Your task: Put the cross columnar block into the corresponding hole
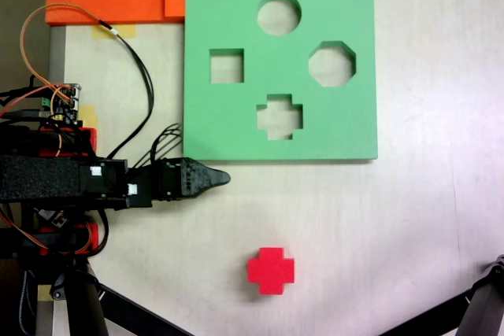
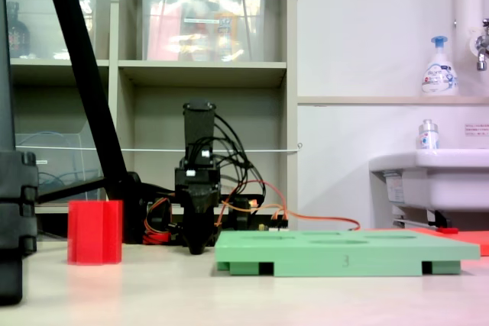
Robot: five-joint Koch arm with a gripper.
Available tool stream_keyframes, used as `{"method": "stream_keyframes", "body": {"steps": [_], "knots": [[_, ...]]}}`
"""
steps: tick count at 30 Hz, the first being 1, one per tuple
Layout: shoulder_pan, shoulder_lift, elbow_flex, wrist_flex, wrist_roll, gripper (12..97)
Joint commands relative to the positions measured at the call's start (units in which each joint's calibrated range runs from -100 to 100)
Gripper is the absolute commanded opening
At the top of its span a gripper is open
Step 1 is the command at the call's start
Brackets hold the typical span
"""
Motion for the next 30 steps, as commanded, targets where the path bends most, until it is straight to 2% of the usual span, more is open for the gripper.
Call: {"method": "stream_keyframes", "body": {"steps": [1,21,24,30], "knots": [[0.0,-0.4,-2.0,-4.2,0.1,49.4],[0.0,-0.4,-2.0,-4.2,0.1,49.4],[0.0,-0.4,-2.0,-4.2,0.1,47.0],[-0.5,-0.4,-2.0,-4.2,0.6,49.1]]}}
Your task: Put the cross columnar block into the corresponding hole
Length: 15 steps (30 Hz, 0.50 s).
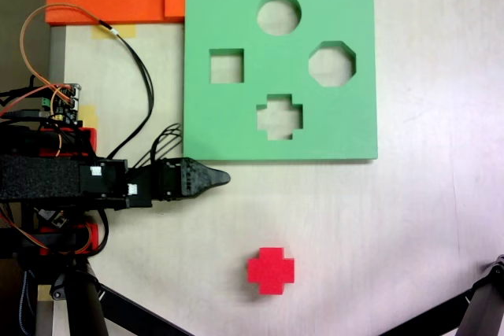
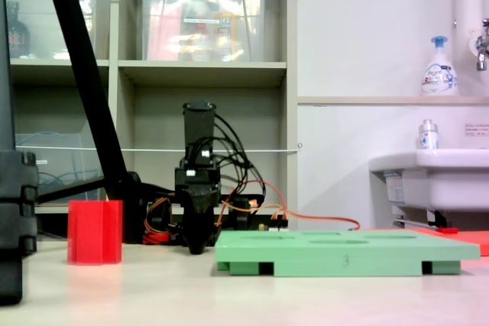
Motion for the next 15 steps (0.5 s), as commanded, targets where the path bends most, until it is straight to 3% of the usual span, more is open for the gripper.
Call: {"method": "stream_keyframes", "body": {"steps": [1,9,15], "knots": [[-1.3,-0.4,-2.0,-4.2,1.5,49.0],[-4.3,-0.4,-2.0,1.5,24.2,49.0],[-5.1,-0.4,3.0,-0.6,32.4,46.6]]}}
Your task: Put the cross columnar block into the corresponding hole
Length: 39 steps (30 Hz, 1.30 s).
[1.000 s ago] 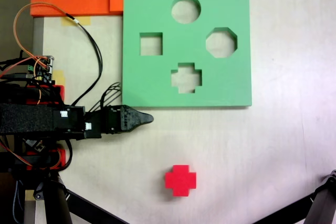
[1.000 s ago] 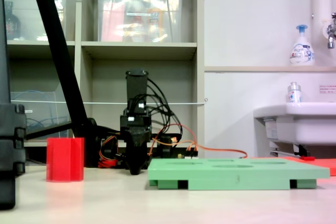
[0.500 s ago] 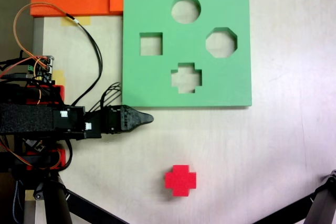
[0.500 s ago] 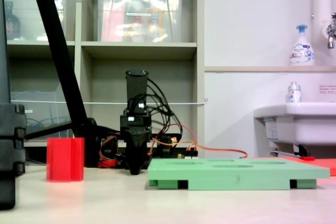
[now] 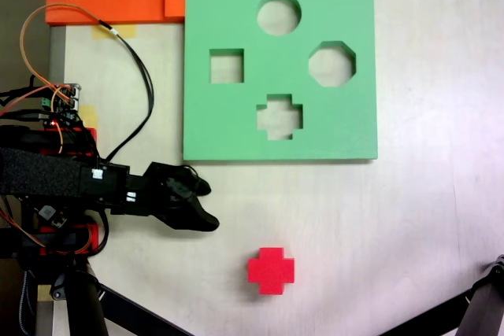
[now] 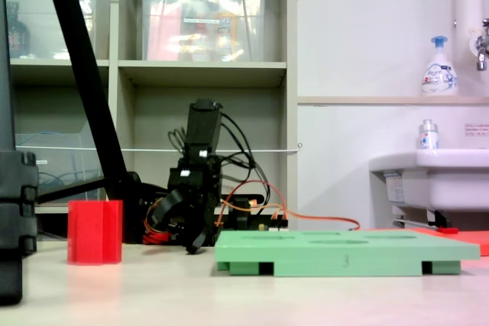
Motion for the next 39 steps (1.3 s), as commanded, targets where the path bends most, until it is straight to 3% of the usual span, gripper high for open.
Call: {"method": "stream_keyframes", "body": {"steps": [1,6,13,18,24,39], "knots": [[-0.6,-0.4,3.7,-3.2,2.7,46.6],[-1.6,-0.4,26.5,-38.7,6.3,46.5],[-1.4,-0.4,54.8,-68.1,11.0,46.1],[-0.9,20.1,82.9,-96.0,13.0,59.3],[-1.1,35.6,92.0,-98.7,13.9,82.4],[-3.8,77.5,118.3,-100.1,13.7,82.5]]}}
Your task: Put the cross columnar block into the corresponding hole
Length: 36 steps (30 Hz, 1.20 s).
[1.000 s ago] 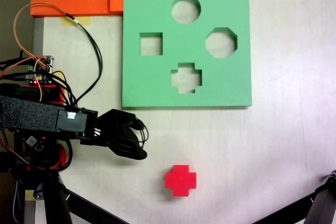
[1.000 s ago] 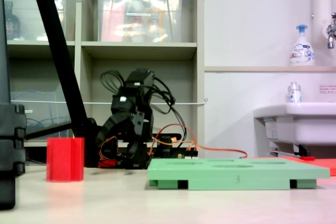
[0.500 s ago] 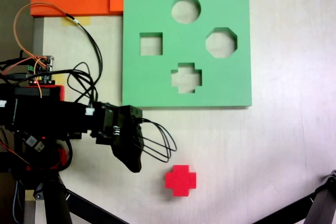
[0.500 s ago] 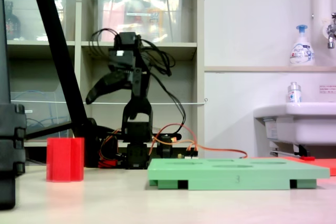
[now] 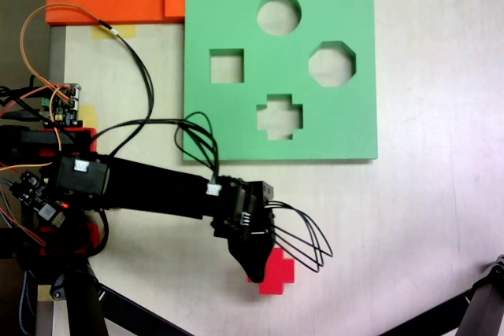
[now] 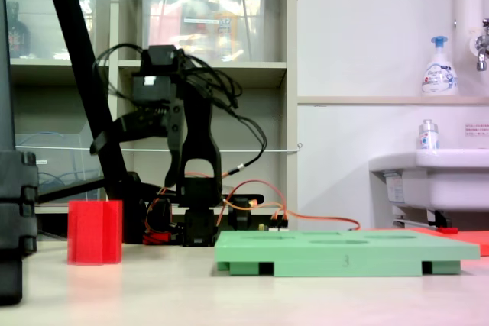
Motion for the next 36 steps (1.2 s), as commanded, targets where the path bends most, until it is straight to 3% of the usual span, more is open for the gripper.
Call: {"method": "stream_keyframes", "body": {"steps": [1,7,34,36], "knots": [[-0.4,4.0,5.4,-2.8,-0.3,82.5],[-1.5,17.2,9.7,-2.8,-0.4,82.5],[-5.3,34.1,11.6,-4.8,-3.5,82.3],[-5.2,34.8,11.3,-5.5,-3.5,74.0]]}}
